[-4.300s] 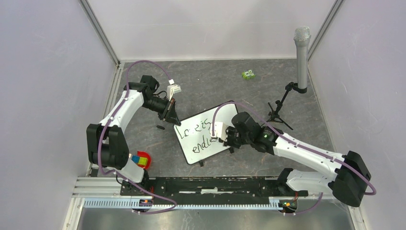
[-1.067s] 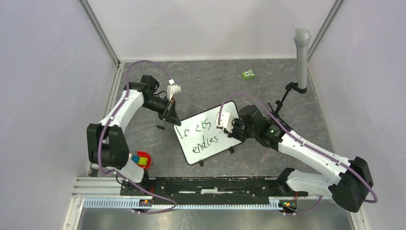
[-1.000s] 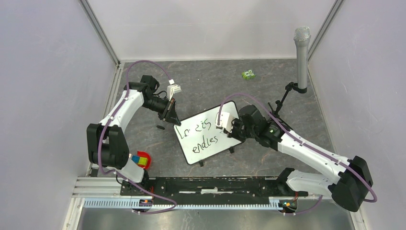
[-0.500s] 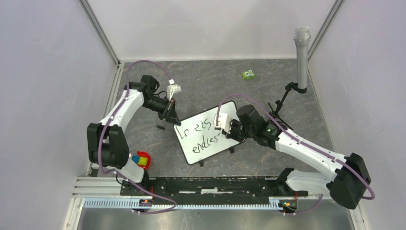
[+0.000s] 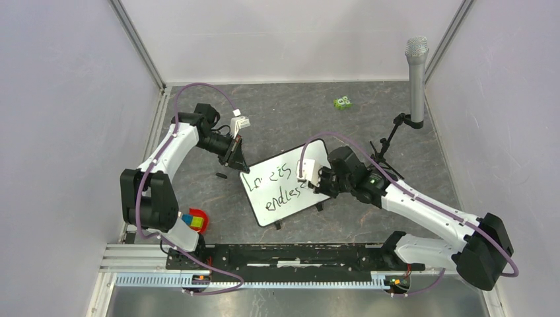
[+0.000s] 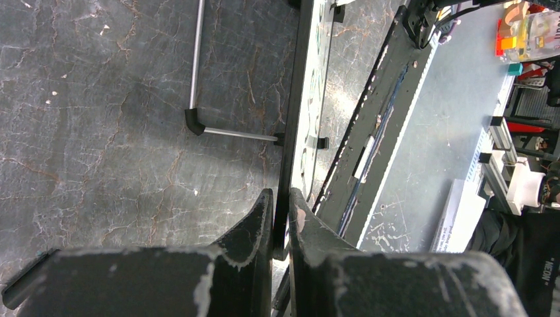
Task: Write a sentence on the whiteboard
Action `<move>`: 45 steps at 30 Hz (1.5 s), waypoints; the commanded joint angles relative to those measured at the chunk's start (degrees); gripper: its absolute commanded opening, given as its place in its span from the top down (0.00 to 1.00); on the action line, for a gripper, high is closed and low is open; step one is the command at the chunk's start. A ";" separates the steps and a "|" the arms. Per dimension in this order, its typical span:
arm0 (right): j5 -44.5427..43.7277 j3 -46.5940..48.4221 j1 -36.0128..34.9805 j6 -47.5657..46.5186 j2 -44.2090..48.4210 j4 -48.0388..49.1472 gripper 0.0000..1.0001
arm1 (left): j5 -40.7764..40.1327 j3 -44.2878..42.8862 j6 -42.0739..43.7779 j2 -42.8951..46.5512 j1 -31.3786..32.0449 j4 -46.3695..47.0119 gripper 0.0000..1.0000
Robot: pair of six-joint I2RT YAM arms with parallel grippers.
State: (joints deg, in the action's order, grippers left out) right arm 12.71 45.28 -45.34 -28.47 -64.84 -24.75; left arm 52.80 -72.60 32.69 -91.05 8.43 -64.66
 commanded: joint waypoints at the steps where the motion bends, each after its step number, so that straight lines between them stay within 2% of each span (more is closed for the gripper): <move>1: -4.36 -1.06 0.91 -1.67 1.00 -1.50 1.00 | -2.13 -0.79 2.36 -0.76 0.46 0.20 0.98; 5: -4.01 -1.57 0.92 -1.94 1.32 -2.38 1.00 | -2.17 -0.88 2.37 -0.75 0.49 0.24 0.98; 13: 2.35 -1.26 0.58 -0.64 -0.02 -2.46 1.00 | -2.04 -0.81 2.21 -0.89 0.53 0.23 0.98; 24: 6.28 2.22 -0.36 -0.70 0.54 -3.81 1.00 | -2.15 -0.75 2.12 -0.80 0.48 0.24 0.98; 31: 2.13 3.12 0.93 -1.34 3.80 -5.74 1.00 | -2.08 -1.23 1.95 -0.62 0.52 0.24 0.98; 37: -2.36 2.03 1.21 -2.68 2.90 -5.51 1.00 | -2.06 -1.36 1.79 -0.62 0.54 0.23 0.98; 45: -3.59 -0.25 1.22 -3.25 0.96 -2.48 1.00 | -2.26 -1.41 1.70 -1.02 0.47 0.24 0.98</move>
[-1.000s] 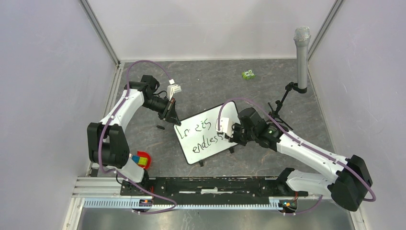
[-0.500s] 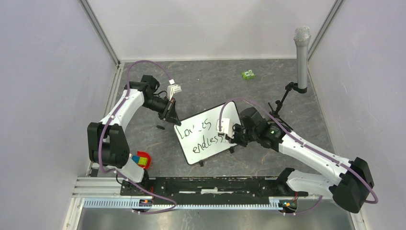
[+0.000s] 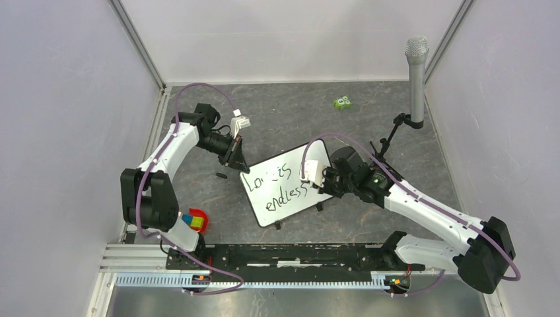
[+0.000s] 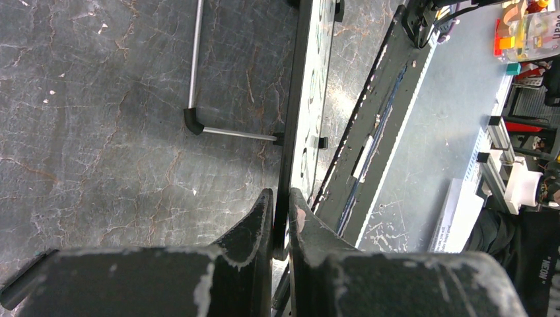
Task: Write a sentence on the whiteboard
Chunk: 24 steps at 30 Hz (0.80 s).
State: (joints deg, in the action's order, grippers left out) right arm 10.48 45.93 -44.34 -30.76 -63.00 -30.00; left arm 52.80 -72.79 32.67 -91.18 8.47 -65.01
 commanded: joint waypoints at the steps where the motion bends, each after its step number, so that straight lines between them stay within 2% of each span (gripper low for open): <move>1: -1.57 -1.25 0.21 -1.07 -1.14 3.04 1.00 | -2.34 -1.22 1.70 -0.90 0.42 0.60 0.98; 7: -2.16 -1.43 0.22 -1.46 -1.36 2.98 1.00 | -2.33 -1.21 1.85 -1.02 0.48 0.52 0.98; 11: -0.76 1.60 0.17 -1.27 -0.87 0.40 1.00 | -2.43 -1.56 1.49 -0.91 0.47 0.59 0.97; 14: 1.70 4.63 0.22 -1.11 0.45 -1.62 1.00 | -2.43 -2.06 1.06 -0.66 0.43 0.56 0.94; 20: 7.52 10.18 0.22 -1.16 1.19 -4.68 1.00 | -3.15 -4.41 -0.81 0.92 0.41 0.47 0.63; 24: 10.88 13.20 0.23 0.42 0.56 -4.69 1.00 | -2.05 -11.11 1.84 1.36 -2.02 -5.24 0.39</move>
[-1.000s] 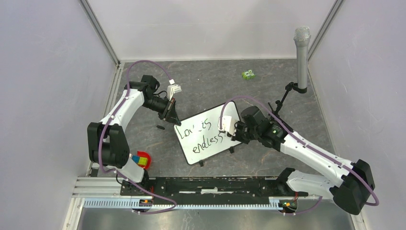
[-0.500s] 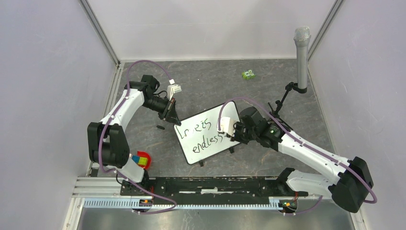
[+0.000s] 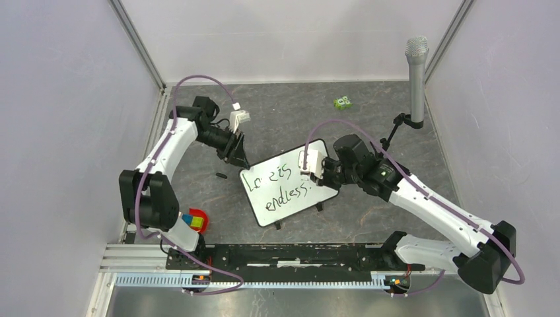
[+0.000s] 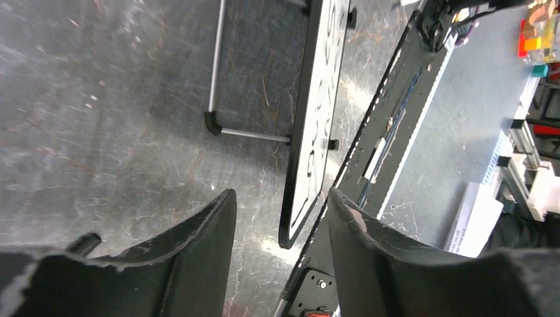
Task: Write a sentence on the whiteboard
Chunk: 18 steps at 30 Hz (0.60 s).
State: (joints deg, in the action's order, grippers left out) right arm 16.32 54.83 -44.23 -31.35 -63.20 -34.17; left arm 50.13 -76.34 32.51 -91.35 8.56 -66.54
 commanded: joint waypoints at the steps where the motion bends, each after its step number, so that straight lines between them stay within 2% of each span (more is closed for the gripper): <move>1: 5.53 5.06 0.12 1.47 0.46 -0.30 1.00 | 1.55 -9.57 2.87 1.70 -3.88 -5.03 0.34; 4: 7.25 7.18 0.11 3.38 -0.33 0.96 1.00 | 3.00 -14.44 7.96 1.55 -10.60 -9.83 0.25; 7: 9.10 8.98 0.10 5.70 -1.27 2.53 1.00 | -0.43 -16.55 16.34 0.59 -14.94 -14.72 0.22; 13: 11.78 11.76 0.11 9.25 -3.45 4.53 1.00 | -5.83 -10.27 30.46 -0.93 -21.51 -11.24 0.26; 18: 12.27 11.91 0.13 10.77 -4.57 5.63 1.00 | -6.62 -4.71 48.82 -1.07 -21.83 -9.29 0.27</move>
State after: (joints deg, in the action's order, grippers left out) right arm 26.65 64.42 -44.23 -23.27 -67.13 -31.09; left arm 44.73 -84.68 61.69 -92.66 -13.43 -76.62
